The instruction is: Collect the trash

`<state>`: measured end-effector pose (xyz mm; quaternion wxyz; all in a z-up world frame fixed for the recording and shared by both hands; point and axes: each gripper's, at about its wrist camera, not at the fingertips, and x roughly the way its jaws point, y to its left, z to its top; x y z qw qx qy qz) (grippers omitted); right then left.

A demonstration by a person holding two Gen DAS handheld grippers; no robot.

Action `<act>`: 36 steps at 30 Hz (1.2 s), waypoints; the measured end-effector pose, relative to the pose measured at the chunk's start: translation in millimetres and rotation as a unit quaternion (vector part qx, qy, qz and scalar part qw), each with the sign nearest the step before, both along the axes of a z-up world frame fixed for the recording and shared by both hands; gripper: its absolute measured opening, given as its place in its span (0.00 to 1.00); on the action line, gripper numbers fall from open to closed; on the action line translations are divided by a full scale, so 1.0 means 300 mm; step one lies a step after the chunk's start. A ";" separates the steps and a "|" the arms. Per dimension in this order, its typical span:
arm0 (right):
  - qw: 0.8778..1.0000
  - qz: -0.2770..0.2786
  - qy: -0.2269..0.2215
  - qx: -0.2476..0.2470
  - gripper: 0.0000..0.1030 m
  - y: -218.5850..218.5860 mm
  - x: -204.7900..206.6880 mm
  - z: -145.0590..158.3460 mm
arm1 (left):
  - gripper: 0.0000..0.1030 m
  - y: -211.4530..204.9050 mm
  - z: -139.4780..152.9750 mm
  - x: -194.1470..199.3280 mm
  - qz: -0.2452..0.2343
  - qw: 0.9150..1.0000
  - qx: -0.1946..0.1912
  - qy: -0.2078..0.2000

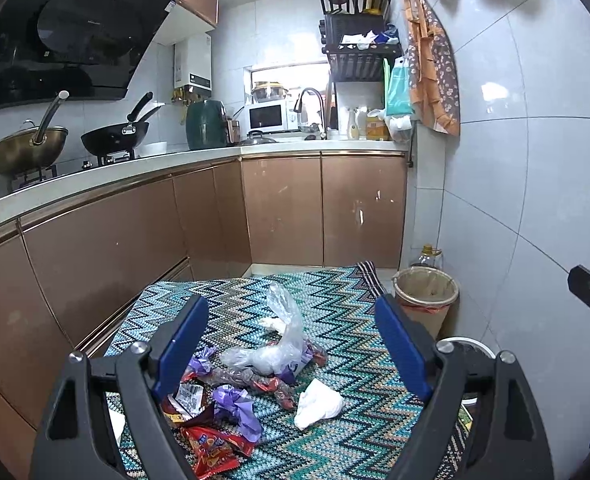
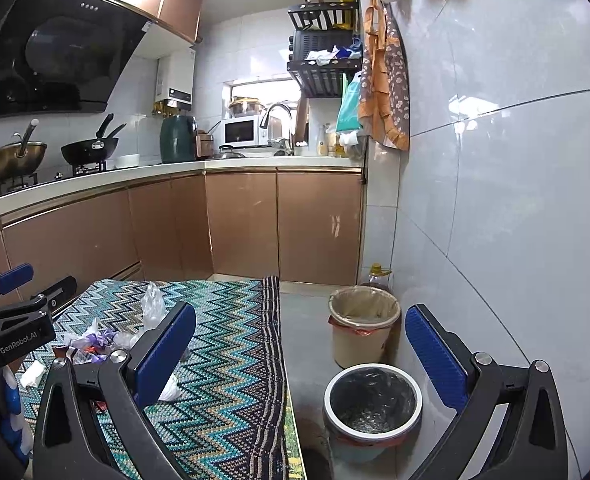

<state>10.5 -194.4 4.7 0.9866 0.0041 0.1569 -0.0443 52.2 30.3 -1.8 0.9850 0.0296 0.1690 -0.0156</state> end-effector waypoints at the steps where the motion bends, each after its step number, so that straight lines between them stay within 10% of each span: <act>1: 1.000 -0.001 0.001 -0.001 1.00 0.003 0.005 0.001 | 0.82 0.002 0.000 0.004 -0.002 1.000 0.000 0.000; 23: 0.999 0.009 0.037 -0.003 1.00 0.057 0.146 -0.031 | 0.82 0.060 -0.056 0.170 -0.027 0.999 -0.025 0.039; 36: 0.980 0.148 0.130 0.036 0.85 0.188 0.358 -0.200 | 0.82 0.388 -0.156 0.182 0.035 0.994 -0.078 0.074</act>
